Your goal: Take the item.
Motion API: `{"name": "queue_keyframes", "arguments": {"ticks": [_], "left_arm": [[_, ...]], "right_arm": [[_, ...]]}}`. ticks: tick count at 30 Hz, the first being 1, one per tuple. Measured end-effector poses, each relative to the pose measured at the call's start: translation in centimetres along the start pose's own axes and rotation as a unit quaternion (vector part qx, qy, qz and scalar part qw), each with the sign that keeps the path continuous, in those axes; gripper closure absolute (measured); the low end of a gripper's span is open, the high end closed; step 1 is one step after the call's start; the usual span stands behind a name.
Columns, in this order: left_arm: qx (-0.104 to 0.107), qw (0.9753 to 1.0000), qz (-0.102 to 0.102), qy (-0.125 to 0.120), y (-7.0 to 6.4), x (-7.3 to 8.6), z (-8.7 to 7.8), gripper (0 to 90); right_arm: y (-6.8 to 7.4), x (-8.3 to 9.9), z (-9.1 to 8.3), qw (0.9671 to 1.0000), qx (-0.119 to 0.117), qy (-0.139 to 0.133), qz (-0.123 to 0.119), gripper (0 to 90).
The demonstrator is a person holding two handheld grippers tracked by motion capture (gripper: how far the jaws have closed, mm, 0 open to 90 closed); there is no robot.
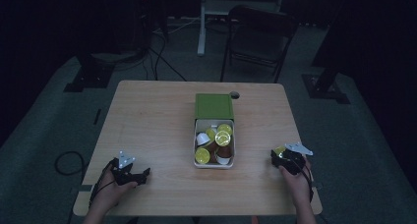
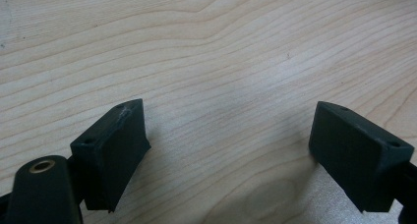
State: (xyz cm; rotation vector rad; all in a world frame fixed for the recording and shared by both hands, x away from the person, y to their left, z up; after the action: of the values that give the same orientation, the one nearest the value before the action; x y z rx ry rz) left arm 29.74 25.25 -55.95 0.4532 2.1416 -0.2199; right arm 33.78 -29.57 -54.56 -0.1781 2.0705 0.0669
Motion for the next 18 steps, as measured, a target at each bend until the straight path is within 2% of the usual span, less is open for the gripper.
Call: {"name": "queue_keyframes", "arguments": {"ticks": [3,12,13,18], "left_arm": [[0.0,1.0,0.0,0.0,0.0,0.0,0.0,15.1],[0.0,1.0,0.0,0.0,0.0,0.0,0.0,15.1],[0.0,1.0,0.0,0.0,0.0,0.0,0.0,15.1],[0.0,1.0,0.0,0.0,0.0,0.0,0.0,15.1]], "right_arm": [[-0.1,0.34,0.27,1.0,-0.002,0.008,0.002,39.4],[-0.16,0.34,0.34,1.0,-0.004,0.009,-0.002,38.7],[-0.16,0.29,0.33,1.0,-0.005,0.006,-0.003,35.4],[-0.06,0.03,0.22,0.9999,-0.009,0.002,-0.012,30.0]]}}
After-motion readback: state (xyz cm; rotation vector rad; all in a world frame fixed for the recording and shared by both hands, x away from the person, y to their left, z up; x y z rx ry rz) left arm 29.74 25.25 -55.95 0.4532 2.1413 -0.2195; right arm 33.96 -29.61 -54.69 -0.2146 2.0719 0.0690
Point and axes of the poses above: each handheld gripper's, and its own axes: z roughly forward along the jaws, x roughly out of its underside, y roughly to its left, the point moved 2 cm from there along z, roughly forward along the jaws, and after that the axes turned 10 degrees about -y, right-handed, at the moved point
